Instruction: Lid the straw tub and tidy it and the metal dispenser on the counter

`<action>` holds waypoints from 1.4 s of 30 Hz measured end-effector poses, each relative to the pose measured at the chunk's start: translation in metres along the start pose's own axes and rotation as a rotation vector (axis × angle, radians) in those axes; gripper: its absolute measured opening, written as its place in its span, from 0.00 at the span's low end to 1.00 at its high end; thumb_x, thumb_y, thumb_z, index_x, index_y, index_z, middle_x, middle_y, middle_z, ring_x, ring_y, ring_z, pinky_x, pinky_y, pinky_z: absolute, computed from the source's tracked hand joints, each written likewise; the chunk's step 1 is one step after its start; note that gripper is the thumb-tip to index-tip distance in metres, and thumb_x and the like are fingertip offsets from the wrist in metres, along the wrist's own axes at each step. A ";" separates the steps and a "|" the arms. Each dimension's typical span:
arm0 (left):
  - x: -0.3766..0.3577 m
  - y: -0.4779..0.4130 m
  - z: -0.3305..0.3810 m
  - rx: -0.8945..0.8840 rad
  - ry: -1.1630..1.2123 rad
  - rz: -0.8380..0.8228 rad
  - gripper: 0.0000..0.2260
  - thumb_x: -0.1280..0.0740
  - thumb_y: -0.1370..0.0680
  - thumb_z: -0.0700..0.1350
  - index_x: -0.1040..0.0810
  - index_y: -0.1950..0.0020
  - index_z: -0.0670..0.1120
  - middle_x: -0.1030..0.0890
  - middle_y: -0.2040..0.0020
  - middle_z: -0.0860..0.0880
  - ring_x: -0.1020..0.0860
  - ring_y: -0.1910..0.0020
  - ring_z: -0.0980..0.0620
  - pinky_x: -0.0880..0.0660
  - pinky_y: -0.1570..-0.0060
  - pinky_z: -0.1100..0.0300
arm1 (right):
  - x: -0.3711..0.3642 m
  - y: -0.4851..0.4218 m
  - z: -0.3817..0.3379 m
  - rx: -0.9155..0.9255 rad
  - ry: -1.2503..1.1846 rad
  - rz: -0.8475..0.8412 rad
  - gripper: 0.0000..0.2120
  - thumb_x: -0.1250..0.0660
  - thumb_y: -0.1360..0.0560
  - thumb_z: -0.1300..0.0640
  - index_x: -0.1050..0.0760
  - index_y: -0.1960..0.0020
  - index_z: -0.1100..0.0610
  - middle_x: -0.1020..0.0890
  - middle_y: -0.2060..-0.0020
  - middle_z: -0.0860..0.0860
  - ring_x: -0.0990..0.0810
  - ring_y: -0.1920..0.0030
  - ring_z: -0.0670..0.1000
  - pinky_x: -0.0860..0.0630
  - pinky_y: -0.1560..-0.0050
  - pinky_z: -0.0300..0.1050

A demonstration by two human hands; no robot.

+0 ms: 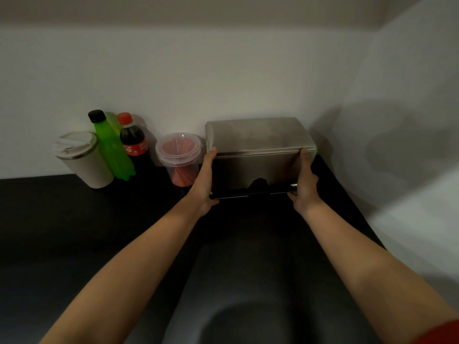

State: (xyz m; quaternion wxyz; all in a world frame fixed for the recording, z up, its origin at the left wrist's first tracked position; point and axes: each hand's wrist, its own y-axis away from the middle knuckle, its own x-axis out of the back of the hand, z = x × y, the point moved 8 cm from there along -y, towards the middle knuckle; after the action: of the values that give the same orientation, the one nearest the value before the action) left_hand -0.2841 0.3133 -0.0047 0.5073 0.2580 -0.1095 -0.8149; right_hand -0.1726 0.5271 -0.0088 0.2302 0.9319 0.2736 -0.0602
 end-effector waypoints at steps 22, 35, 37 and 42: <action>-0.005 0.013 0.006 -0.053 -0.029 0.054 0.55 0.33 0.49 0.78 0.33 0.27 0.50 0.28 0.31 0.47 0.29 0.33 0.44 0.35 0.32 0.45 | 0.003 0.000 -0.003 0.044 0.020 0.011 0.47 0.35 0.36 0.29 0.47 0.26 0.49 0.34 0.29 0.52 0.33 0.31 0.56 0.37 0.30 0.59; 0.006 0.021 0.011 -0.080 -0.065 0.162 0.48 0.33 0.42 0.74 0.31 0.29 0.47 0.27 0.33 0.46 0.29 0.35 0.43 0.33 0.36 0.39 | 0.003 0.004 -0.003 0.013 0.040 0.020 0.47 0.37 0.36 0.28 0.49 0.26 0.49 0.37 0.28 0.53 0.34 0.31 0.57 0.35 0.32 0.60; 0.009 0.023 0.012 -0.086 -0.097 0.167 0.43 0.35 0.38 0.73 0.31 0.30 0.48 0.27 0.34 0.48 0.29 0.36 0.44 0.34 0.36 0.39 | 0.005 0.007 -0.004 0.000 0.067 0.019 0.47 0.37 0.36 0.27 0.48 0.25 0.49 0.37 0.28 0.52 0.34 0.32 0.58 0.35 0.33 0.60; 0.015 0.032 0.008 -0.255 -0.140 0.165 0.38 0.31 0.35 0.67 0.30 0.30 0.48 0.26 0.33 0.50 0.29 0.35 0.49 0.34 0.33 0.46 | 0.017 0.019 0.006 0.000 0.160 0.033 0.46 0.38 0.35 0.28 0.43 0.25 0.52 0.33 0.31 0.54 0.33 0.34 0.58 0.34 0.35 0.57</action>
State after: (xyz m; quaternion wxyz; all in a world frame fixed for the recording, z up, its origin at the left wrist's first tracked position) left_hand -0.2688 0.2845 0.0117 0.5924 0.1243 -0.0613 -0.7936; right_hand -0.1483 0.5180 -0.0107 0.2088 0.9382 0.2755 0.0184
